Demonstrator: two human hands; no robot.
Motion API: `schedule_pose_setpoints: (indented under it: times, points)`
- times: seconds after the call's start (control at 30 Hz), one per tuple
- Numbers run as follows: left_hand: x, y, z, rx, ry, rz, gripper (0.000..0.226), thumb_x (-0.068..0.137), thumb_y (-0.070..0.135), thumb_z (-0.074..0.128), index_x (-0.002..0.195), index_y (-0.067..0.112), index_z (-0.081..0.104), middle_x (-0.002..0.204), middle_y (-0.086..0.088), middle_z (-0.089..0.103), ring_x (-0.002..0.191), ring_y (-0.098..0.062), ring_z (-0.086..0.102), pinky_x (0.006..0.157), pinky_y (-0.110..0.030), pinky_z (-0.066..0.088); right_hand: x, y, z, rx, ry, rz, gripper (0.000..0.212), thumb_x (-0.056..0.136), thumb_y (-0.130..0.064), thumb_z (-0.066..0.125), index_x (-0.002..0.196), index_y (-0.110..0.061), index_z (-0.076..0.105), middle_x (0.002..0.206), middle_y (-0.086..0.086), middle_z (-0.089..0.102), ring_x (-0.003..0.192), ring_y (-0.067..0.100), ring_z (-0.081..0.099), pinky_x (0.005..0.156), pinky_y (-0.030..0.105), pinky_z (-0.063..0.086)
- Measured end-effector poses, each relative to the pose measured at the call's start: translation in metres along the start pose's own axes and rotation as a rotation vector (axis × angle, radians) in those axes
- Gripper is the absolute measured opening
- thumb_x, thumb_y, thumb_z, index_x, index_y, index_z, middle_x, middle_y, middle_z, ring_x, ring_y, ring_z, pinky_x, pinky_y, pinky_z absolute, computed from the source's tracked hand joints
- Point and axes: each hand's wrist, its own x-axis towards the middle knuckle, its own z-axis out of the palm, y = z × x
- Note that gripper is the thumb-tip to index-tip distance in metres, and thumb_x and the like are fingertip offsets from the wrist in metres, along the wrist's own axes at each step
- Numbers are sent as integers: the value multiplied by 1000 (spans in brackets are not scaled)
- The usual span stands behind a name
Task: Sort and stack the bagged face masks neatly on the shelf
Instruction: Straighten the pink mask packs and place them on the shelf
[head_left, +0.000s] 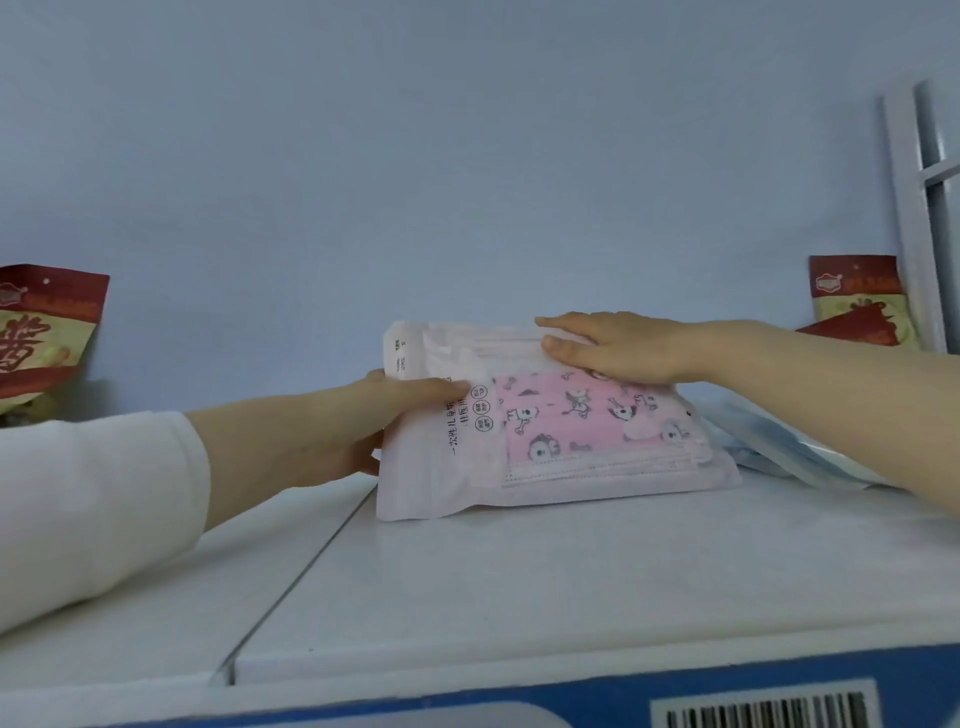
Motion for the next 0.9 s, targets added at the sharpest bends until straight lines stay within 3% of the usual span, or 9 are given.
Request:
schedule_pose_setpoints:
  times: [0.07,0.13,0.2,0.3,0.37,0.5,0.6,0.77,0.9]
  points:
    - [1,0,-3,-16,10,13,89,46,50,82,128,28,52,114,3,70,104,-18,67,96,-44,50,0,4,2,-35,11,28,80,70,-80,11,144,-50,4,149,-1,29,140,25,21,114,47,20]
    - [5,0,-3,-75,93,21,97,48,55,82,133,28,44,116,3,68,102,-19,68,92,-43,52,3,5,8,-49,37,60,69,81,-74,13,143,-50,-3,146,3,28,139,27,18,111,50,22]
    - [7,-1,-1,-83,153,20,80,67,53,78,133,25,42,113,2,69,98,-19,69,89,-42,53,5,3,16,-17,31,70,66,85,-72,16,144,-49,-4,148,4,25,141,27,11,113,51,18]
    - [5,-3,2,-17,76,9,46,83,43,65,123,21,57,105,2,73,97,-18,69,92,-39,51,8,5,22,27,8,95,67,86,-71,18,144,-48,-5,149,6,23,142,28,4,115,50,10]
    - [2,-1,2,-1,60,17,39,85,41,62,118,21,61,104,1,73,98,-18,69,92,-36,51,8,6,20,25,-9,103,68,85,-72,19,143,-49,-7,153,6,17,143,28,-1,116,50,6]
    - [-4,0,4,-38,34,-71,43,84,49,58,114,20,63,105,0,73,100,-16,68,91,-32,49,0,0,24,24,-29,103,67,88,-69,18,144,-46,-11,157,4,-14,143,28,-17,115,45,-6]
    - [-6,-4,3,-3,-9,-144,48,83,52,56,114,16,62,108,-1,72,101,-15,67,90,-29,48,-7,-5,39,-52,-203,53,65,91,-65,11,148,-37,-1,159,-3,-1,146,20,-4,118,38,-5]
    - [-2,-7,1,95,56,-138,40,85,32,66,112,3,60,101,-8,72,88,-19,68,78,-28,52,-20,-13,33,100,-380,79,58,97,-55,17,147,-27,25,152,-12,24,141,11,21,110,23,11]
    - [-5,0,-1,134,-2,-187,22,84,21,68,92,5,56,75,-2,74,60,-11,70,49,-20,54,-26,-18,18,69,-514,222,61,88,-68,28,141,-38,27,147,-10,31,132,19,38,108,47,33]
